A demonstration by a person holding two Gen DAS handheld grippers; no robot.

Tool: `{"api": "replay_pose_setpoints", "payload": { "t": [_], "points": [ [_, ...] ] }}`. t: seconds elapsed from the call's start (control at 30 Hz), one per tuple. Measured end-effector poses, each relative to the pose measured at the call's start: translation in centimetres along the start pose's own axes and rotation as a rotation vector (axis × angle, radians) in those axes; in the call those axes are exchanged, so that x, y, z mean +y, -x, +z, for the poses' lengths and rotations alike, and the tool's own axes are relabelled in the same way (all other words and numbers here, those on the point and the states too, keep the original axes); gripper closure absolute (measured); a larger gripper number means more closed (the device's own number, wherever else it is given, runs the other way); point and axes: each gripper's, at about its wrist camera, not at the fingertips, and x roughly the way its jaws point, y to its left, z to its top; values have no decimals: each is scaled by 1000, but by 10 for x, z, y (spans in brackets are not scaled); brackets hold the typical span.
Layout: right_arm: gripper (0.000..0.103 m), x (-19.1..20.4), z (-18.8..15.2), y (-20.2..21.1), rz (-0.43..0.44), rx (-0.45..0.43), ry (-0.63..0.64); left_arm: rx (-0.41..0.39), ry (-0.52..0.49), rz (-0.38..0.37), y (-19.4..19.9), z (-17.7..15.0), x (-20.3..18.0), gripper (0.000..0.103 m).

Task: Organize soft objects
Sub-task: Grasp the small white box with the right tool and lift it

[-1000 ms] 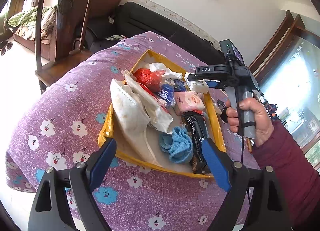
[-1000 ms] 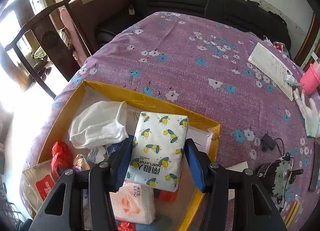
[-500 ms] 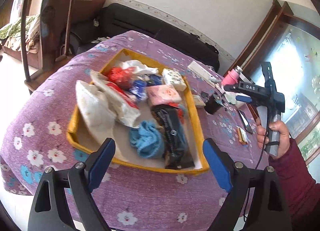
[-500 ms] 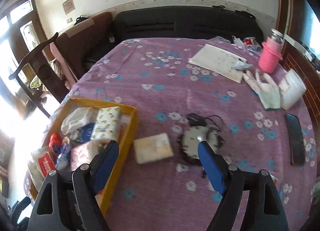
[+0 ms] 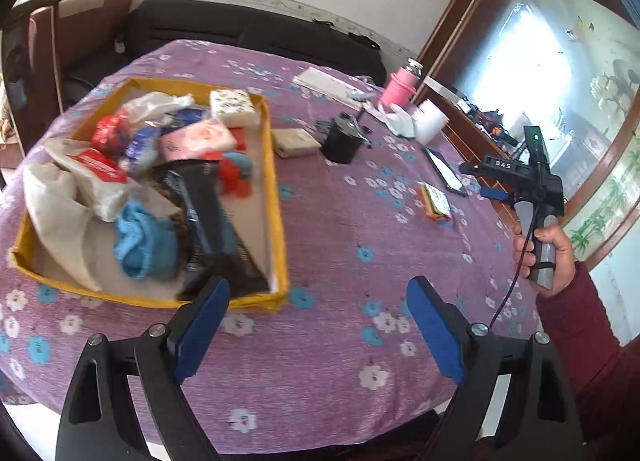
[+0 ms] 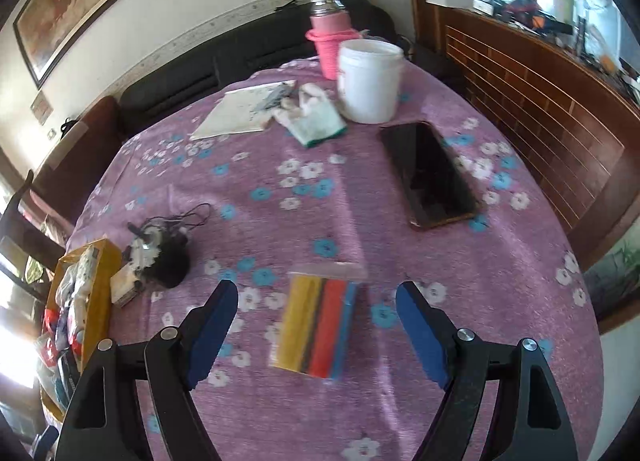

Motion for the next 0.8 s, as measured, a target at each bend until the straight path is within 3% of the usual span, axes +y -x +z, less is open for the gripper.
{"api": "replay_pose_setpoints", "payload": {
  "t": [0.07,0.2,0.3,0.4,0.47,0.6,0.8],
  "points": [
    [18,13,-5,-3,83,35,19,13,6,-26,-8,0,-8,13],
    [18,73,-17,-11,378,124,82,27,-18,-42,-14,-2,-22,13],
    [18,130,-20,-17,457,135,159,22,-27,-31,-10,-4,-21,13],
    [20,188,-20,-25,331,75,278,15,-3,-24,-6,-5,-7,13],
    [30,222,-18,-35,242,50,347,8,19,-21,-3,-4,4,13],
    [62,265,-4,-71,136,90,392,-7,61,-21,4,-3,29,13],
    [67,294,10,-118,84,175,383,-27,104,-29,14,-2,56,13]
  ]
}}
